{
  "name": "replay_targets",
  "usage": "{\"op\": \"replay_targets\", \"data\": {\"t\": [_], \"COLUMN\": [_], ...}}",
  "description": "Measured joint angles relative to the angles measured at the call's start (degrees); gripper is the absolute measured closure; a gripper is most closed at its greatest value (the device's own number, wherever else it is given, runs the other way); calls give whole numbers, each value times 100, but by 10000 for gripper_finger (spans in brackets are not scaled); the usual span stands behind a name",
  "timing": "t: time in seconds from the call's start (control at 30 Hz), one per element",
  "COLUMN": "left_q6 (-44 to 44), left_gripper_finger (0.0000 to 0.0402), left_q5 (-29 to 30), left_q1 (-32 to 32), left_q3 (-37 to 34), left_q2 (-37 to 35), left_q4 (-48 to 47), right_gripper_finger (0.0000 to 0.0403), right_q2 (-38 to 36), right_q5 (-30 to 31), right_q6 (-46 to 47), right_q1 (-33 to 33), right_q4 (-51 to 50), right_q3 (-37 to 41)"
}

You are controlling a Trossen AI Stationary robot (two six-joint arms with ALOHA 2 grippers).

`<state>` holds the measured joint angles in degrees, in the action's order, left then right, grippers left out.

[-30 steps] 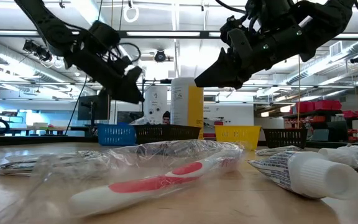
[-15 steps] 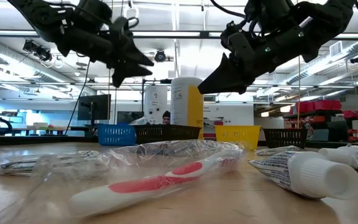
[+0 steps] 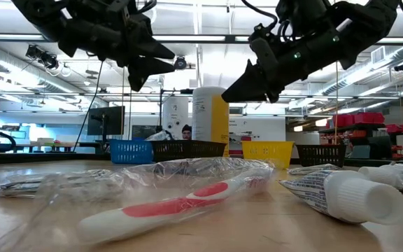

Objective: Pick & Place Travel size toiletries
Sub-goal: Put the silver nail cutter into the left black bin

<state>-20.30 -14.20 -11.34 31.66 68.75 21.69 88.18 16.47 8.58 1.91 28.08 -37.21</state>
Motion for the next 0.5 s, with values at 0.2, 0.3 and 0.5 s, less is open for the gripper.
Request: {"op": "replay_targets", "data": {"t": [0.2,0.3,0.5], "left_q6": [343,560,520], "left_gripper_finger": [254,254,254], "left_q5": [2,32,445], "left_q1": [92,90,90], "left_q3": [2,2,2], "left_q2": [2,2,2], "left_q4": [-51,-46,-43], "right_gripper_finger": [315,315,315], "right_q2": [0,0,0], "right_q5": [-202,-208,-278], "right_q6": [-4,-9,-52], "right_q1": [-13,-18,-103], "right_q4": [-37,-247,-475], "right_q3": [0,0,0]}}
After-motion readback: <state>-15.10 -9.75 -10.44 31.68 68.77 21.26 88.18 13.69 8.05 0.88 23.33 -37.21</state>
